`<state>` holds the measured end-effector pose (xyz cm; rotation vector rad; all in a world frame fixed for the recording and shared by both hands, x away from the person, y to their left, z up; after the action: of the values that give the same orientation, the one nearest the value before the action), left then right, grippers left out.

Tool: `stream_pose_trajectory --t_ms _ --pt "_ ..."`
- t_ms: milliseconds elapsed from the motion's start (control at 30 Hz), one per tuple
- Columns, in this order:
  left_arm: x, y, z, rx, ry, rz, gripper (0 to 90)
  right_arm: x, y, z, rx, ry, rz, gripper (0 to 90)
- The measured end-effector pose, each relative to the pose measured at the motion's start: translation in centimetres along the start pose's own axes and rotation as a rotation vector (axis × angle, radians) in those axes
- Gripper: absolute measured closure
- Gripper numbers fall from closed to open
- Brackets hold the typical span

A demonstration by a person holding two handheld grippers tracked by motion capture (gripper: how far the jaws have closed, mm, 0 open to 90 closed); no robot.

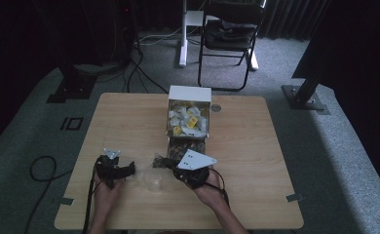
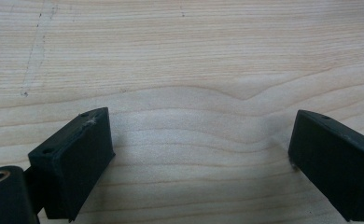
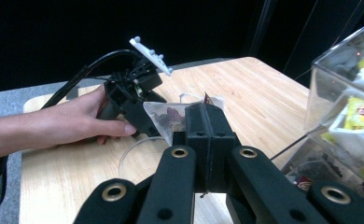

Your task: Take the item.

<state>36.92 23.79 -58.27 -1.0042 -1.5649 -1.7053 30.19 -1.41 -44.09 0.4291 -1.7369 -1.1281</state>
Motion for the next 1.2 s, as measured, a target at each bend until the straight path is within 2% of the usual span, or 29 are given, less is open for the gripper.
stream_pose_trajectory --t_ms 833,933,967,1000,1100,1200 --pt "0.0 0.0 0.0 0.000 0.000 0.000 6.9 -2.5 -1.2 2.0 0.040 0.039 0.071 89.7" --pt "0.0 0.0 0.0 0.000 0.000 0.000 6.9 -2.7 -1.2 2.0 0.030 0.059 0.078 64.5" --pt "0.0 0.0 0.0 0.000 0.000 0.000 6.9 -2.7 -1.2 2.0 0.030 0.059 0.078 64.5" --pt "0.0 0.0 0.0 0.000 0.000 -0.001 6.9 -2.7 -1.2 2.0 0.021 0.077 0.075 50.3" --pt "0.0 0.0 0.0 0.000 -0.001 0.000 6.9 -2.6 -1.2 2.1 0.022 0.078 0.083 39.9" --pt "0.0 0.0 0.0 0.000 -0.001 0.001 6.9 -2.6 -1.2 2.2 0.023 0.083 0.085 35.0"
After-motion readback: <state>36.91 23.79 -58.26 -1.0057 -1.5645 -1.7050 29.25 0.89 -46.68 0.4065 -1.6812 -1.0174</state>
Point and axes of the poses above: each handheld gripper's, and its own axes: x roughly backward along the jaws, y roughly out of its top, z roughly to its left, the point moved 5 cm from there along -x, roughly forward along the jaws, and after that the axes turned 12 degrees about z, right-handed, at the moved point
